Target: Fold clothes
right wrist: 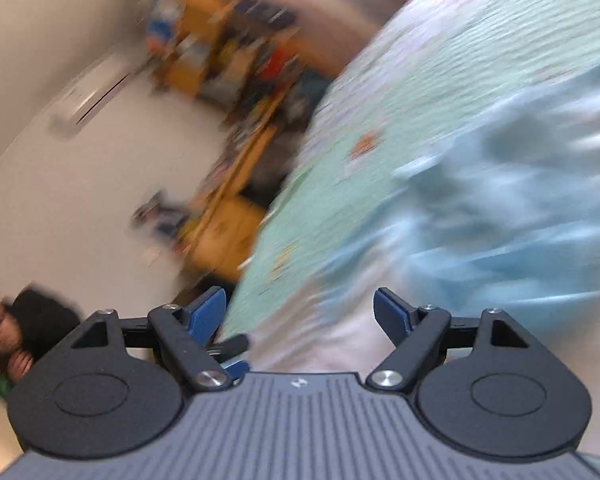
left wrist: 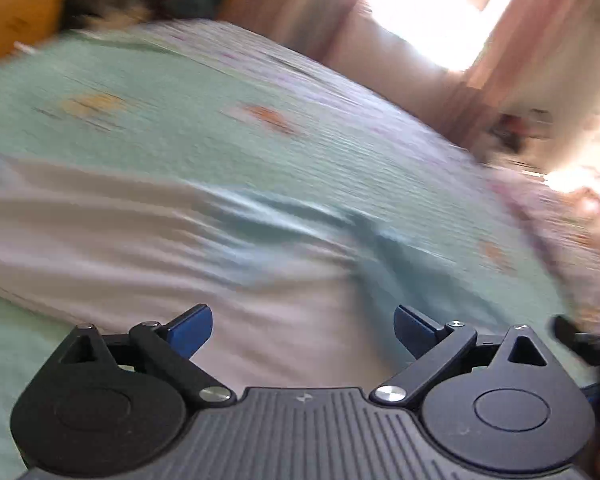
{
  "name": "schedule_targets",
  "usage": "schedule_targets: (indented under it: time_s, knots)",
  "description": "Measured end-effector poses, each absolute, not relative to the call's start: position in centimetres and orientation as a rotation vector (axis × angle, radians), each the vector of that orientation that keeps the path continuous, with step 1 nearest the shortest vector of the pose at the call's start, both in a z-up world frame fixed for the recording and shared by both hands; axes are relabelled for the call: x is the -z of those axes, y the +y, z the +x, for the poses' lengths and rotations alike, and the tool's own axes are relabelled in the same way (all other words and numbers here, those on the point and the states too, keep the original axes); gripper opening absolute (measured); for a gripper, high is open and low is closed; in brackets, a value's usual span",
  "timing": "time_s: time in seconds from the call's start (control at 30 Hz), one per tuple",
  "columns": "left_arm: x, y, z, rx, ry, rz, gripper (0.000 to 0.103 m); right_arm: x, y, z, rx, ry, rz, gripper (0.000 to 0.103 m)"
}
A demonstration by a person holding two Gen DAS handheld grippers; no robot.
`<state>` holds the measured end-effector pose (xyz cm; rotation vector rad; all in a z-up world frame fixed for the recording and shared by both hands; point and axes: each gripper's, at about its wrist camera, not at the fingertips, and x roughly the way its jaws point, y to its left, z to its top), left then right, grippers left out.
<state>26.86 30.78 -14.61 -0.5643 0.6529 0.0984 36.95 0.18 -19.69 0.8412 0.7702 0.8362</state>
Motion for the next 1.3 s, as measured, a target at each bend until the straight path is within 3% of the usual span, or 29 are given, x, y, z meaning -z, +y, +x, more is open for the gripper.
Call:
schedule_targets:
  time_s: [0.1, 0.23, 0.37, 0.47, 0.57, 0.97, 1.03, 1.07, 1.1, 1.3]
  knots:
    - [17.0, 23.8, 29.3, 0.095, 0.645, -0.642, 0.098, 19.9, -8.9, 36.3, -0.647, 0.711, 0.842, 0.082]
    - [22.1, 19.0, 30.7, 0.193, 0.639, -0.717, 0.098, 19.5, -16.8, 36.8, -0.421, 0.632, 0.636, 0.083]
    - [25.6, 19.0, 28.7, 0.282, 0.462, -0.657, 0.098, 19.3, -16.8, 39.8, -0.444, 0.581, 0.345, 0.082]
    - [25.9, 18.9, 28.8, 0.294, 0.444, -0.664, 0.101, 19.1, -15.7, 42.4, -0.47, 0.545, 0.111, 0.082]
    - [25.4, 17.6, 28.4, 0.268, 0.46, -0.573, 0.101, 19.4, -13.9, 45.3, -0.526, 0.543, 0.053, 0.078]
    - [24.3, 16.9, 28.2, 0.24, 0.502, -0.454, 0.102, 21.4, -8.3, 50.5, -0.7, 0.721, -0.174, 0.043]
    - [24.4, 17.1, 28.3, 0.245, 0.5, -0.471, 0.102, 21.4, -8.2, 50.5, -0.719, 0.737, -0.163, 0.021]
    - [24.4, 17.2, 28.3, 0.247, 0.499, -0.478, 0.102, 21.4, -8.0, 50.4, -0.726, 0.748, -0.167, 0.016]
    - [24.4, 17.2, 28.3, 0.247, 0.499, -0.479, 0.102, 21.3, -7.7, 50.3, -0.739, 0.759, -0.174, 0.0]
    - [24.5, 17.3, 28.2, 0.25, 0.499, -0.484, 0.102, 20.8, -7.4, 50.5, -0.593, 0.721, -0.221, 0.0]
